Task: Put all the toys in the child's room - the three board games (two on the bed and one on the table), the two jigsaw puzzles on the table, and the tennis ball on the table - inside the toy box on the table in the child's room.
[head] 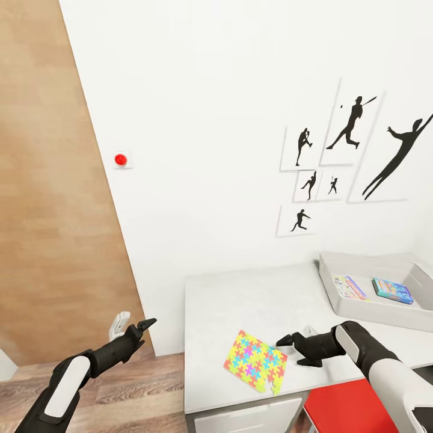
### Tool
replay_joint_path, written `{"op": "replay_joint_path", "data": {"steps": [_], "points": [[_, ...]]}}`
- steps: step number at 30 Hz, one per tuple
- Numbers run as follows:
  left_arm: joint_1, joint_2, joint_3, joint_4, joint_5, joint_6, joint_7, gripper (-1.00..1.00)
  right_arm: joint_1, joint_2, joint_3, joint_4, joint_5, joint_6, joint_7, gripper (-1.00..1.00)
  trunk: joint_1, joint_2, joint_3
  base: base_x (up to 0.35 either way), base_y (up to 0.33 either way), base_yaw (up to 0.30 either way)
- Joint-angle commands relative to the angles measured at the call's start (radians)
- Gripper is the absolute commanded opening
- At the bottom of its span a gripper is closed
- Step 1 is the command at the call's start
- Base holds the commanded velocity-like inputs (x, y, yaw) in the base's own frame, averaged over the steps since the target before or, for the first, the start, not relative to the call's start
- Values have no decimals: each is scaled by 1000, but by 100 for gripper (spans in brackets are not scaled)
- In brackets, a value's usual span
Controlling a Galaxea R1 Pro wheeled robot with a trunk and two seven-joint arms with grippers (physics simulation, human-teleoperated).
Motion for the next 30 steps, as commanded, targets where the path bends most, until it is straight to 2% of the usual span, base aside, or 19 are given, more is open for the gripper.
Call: {"op": "replay_joint_path", "data": {"steps": [1,16,30], "points": [[-1,0,2,0,0,6,-3,100,-1,-1,2,0,5,2,6,100,1,-2,-2,0,0,0],[-1,0,2,0,0,6,-3,100,2,3,4,0,7,0,3,100,1,-2,-2,0,0,20],[-1,0,2,0,0,6,-3,100,8,29,2,4,8,-30,-17,100,1,-2,-2,0,0,25]]}}
